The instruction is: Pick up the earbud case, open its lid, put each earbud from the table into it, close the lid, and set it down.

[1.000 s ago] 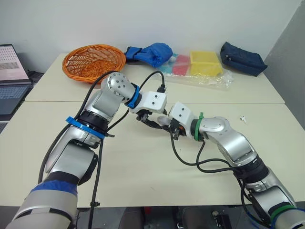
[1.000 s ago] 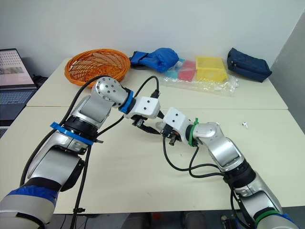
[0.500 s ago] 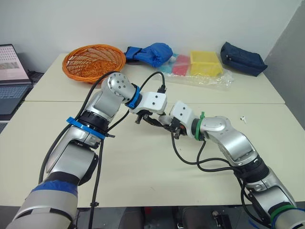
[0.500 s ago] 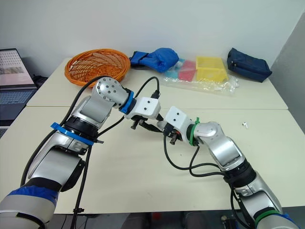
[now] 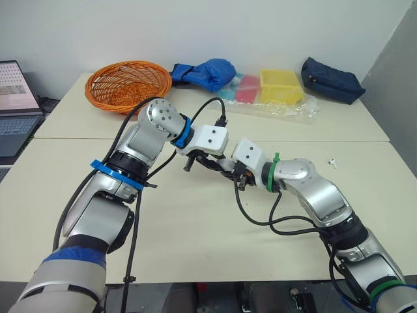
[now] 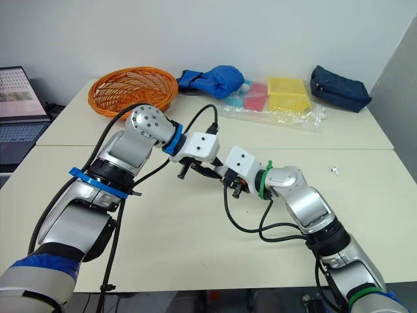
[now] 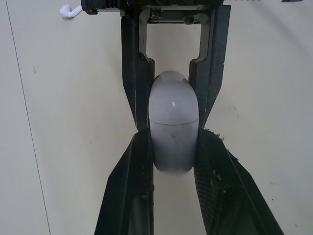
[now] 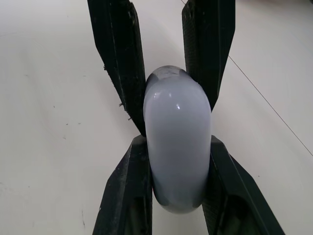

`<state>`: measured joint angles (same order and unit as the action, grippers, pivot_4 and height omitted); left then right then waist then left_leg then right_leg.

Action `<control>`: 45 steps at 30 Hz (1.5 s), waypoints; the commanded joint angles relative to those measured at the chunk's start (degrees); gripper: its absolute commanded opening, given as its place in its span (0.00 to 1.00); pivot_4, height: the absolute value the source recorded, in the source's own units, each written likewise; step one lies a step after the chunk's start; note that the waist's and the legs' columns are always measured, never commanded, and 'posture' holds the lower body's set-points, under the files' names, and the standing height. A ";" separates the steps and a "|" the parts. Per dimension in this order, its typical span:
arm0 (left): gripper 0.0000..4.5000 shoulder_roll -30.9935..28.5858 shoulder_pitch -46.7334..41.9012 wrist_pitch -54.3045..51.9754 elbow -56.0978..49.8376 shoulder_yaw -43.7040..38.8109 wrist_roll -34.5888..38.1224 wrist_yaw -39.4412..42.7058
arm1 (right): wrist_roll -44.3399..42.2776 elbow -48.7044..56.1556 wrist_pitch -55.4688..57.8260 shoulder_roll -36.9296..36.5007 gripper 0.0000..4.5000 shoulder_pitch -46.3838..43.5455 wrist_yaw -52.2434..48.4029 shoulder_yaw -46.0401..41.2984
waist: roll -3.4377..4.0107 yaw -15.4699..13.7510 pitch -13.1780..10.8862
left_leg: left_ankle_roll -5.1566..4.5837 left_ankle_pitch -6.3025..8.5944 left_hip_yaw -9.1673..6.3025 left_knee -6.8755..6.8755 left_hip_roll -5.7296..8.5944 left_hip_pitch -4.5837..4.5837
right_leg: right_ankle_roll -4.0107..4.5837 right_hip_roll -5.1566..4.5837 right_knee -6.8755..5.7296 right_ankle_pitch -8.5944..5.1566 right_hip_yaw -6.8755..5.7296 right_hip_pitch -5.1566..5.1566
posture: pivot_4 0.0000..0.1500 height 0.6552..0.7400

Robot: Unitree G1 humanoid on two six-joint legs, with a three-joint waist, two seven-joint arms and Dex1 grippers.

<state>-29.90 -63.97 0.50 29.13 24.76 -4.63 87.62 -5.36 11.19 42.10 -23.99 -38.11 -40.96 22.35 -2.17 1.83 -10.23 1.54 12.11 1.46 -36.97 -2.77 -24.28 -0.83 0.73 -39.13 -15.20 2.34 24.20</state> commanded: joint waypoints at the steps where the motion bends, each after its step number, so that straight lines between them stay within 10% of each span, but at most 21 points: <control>1: 0.16 0.70 0.08 -2.18 -2.37 -2.09 1.55 -1.05 | 0.60 1.21 -1.60 -0.48 0.35 -1.65 0.12 -1.60 | 0.00 0.00 0.00 | 0.00 0.00 0.00 0.00 0.00 0.00 | 0.00 0.00 0.00 0.00 0.00 0.00 | 1.00 1.00; 10: 0.16 0.45 5.70 -8.84 -4.04 -6.56 8.29 -0.65 | -5.06 6.30 -0.28 -6.56 0.99 1.14 -6.29 -6.89 | 0.01 -0.03 0.00 | 0.00 0.00 0.00 -0.01 0.00 0.00 | 0.01 0.00 0.00 0.00 0.00 0.00 | 1.00 1.00; 17: 0.16 8.18 16.93 -5.52 -4.10 -28.24 26.56 -12.48 | -19.50 17.40 4.41 -13.25 0.99 4.71 -13.28 -18.18 | 0.02 0.07 0.00 | 0.00 0.00 -0.04 -0.02 -0.03 0.04 | 0.00 -0.04 -0.02 0.01 0.00 -0.06 | 1.00 1.00; 22: 0.16 6.05 29.10 -24.95 -19.99 -27.54 34.31 -13.94 | -24.33 17.28 4.04 -10.61 0.99 4.70 -11.10 -21.67 | 0.02 0.28 0.01 | 0.00 0.00 -0.15 -0.03 -0.04 0.19 | 0.03 0.01 -0.22 0.04 0.07 -0.11 | 1.00 1.00; 30: 0.16 12.59 37.47 -0.47 -18.47 -25.77 29.02 -14.31 | -19.31 7.66 -5.85 -10.30 0.99 -0.23 -13.26 -16.40 | 0.03 -0.39 0.02 | -0.24 -0.19 0.05 -0.11 0.03 0.42 | -0.16 -0.04 -0.32 0.26 0.10 -0.21 | 1.00 1.00; 45: 0.16 13.38 38.21 0.43 -19.51 -24.45 30.49 -14.81 | -15.59 1.75 -9.44 -9.02 0.99 -3.24 -13.94 -13.00 | 0.02 -0.17 0.03 | -0.35 -0.25 0.14 -0.02 -0.02 0.38 | -0.26 -0.01 0.12 0.51 0.17 -0.28 | 1.00 1.00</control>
<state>-16.45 -25.67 0.47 11.78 -0.21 24.74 72.74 -21.35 12.62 32.98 -33.14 -39.67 -55.95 10.44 -2.15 1.66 -10.20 1.19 11.86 1.61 -36.99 -2.79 -23.89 -1.09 0.72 -39.02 -14.69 2.52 23.92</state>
